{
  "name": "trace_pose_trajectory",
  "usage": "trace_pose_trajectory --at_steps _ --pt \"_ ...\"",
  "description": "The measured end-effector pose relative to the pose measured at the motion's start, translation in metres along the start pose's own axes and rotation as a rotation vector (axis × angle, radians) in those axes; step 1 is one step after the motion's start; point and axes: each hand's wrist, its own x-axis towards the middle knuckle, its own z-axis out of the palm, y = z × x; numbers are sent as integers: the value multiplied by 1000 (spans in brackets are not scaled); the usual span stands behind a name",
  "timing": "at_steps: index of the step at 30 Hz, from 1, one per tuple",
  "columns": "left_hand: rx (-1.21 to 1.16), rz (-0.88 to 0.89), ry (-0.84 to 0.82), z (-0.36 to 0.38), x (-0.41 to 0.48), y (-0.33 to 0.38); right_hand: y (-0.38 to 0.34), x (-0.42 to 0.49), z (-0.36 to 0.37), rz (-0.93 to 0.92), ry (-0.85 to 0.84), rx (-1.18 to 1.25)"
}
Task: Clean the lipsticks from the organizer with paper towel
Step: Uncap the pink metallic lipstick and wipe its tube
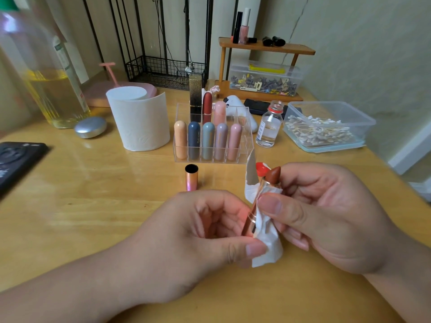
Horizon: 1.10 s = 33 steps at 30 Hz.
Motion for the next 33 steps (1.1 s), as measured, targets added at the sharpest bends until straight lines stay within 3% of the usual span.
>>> trace_pose_trajectory --at_steps 6,17,22,25,33 --pt "-3 -22 -122 -2 -1 0 1 2 -3 14 32 -18" --pt "55 29 60 -2 2 -6 1 0 2 34 30 -32" --pt "4 -64 -197 -7 1 -3 1 0 1 28 23 -54" --pt "-6 -61 -262 -6 -1 0 2 1 0 15 19 -51" --pt "-9 58 -40 -8 3 -6 4 2 2 -38 31 -11"
